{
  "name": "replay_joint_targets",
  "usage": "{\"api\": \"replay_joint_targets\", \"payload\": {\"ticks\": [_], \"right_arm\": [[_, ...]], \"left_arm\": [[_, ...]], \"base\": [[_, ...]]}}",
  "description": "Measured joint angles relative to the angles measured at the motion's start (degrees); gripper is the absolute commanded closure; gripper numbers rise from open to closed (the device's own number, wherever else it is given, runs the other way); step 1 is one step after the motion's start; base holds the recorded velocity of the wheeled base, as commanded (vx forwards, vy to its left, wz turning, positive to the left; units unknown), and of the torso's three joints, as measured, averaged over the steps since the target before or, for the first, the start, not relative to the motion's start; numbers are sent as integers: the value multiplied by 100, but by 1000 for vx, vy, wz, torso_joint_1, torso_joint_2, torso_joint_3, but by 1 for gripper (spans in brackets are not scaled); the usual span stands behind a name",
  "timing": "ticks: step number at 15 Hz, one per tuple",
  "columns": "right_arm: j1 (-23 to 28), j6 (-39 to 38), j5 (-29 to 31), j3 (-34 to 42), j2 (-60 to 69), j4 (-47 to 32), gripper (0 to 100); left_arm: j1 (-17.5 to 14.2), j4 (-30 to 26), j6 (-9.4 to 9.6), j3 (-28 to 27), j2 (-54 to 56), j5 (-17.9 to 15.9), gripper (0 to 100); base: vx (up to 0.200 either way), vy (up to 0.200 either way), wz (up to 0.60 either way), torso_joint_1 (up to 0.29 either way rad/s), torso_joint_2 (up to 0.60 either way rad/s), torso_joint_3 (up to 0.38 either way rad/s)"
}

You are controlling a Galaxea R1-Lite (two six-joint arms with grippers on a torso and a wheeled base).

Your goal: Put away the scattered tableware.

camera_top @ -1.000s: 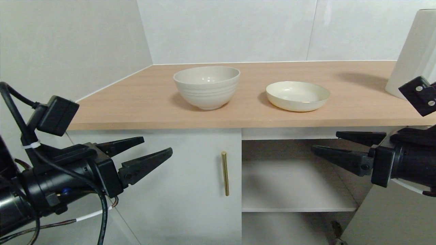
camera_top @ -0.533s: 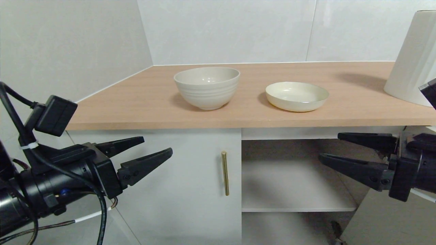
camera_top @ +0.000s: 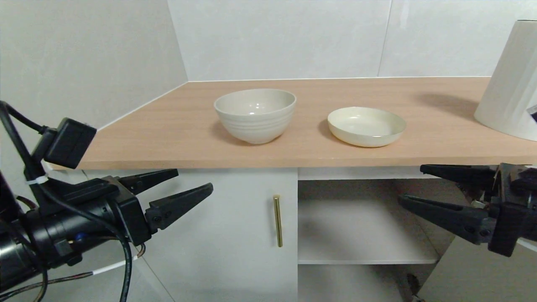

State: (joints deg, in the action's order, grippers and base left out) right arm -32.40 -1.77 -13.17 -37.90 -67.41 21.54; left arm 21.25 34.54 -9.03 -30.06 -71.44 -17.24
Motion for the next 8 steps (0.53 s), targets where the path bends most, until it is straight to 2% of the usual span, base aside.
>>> {"api": "replay_joint_targets", "payload": {"ticks": [4,5,6,8], "right_arm": [[-1,90,56,-49,-34,18,0],[2,57,72,-162,-63,-39,0],[2,7,90,-344,-98,-116,0],[16,-113,244,-959,-246,-918,0]], "left_arm": [[2,-38,0,-113,-9,9,0],[2,-191,0,-227,-11,13,0],[2,-397,0,-393,-15,20,0],[7,-1424,-5,-968,-56,85,0]], "base": [[0,0,0,144,-517,-303],[0,0,0,178,-452,-305],[0,0,0,144,-417,-266],[0,0,0,73,-181,-110]]}}
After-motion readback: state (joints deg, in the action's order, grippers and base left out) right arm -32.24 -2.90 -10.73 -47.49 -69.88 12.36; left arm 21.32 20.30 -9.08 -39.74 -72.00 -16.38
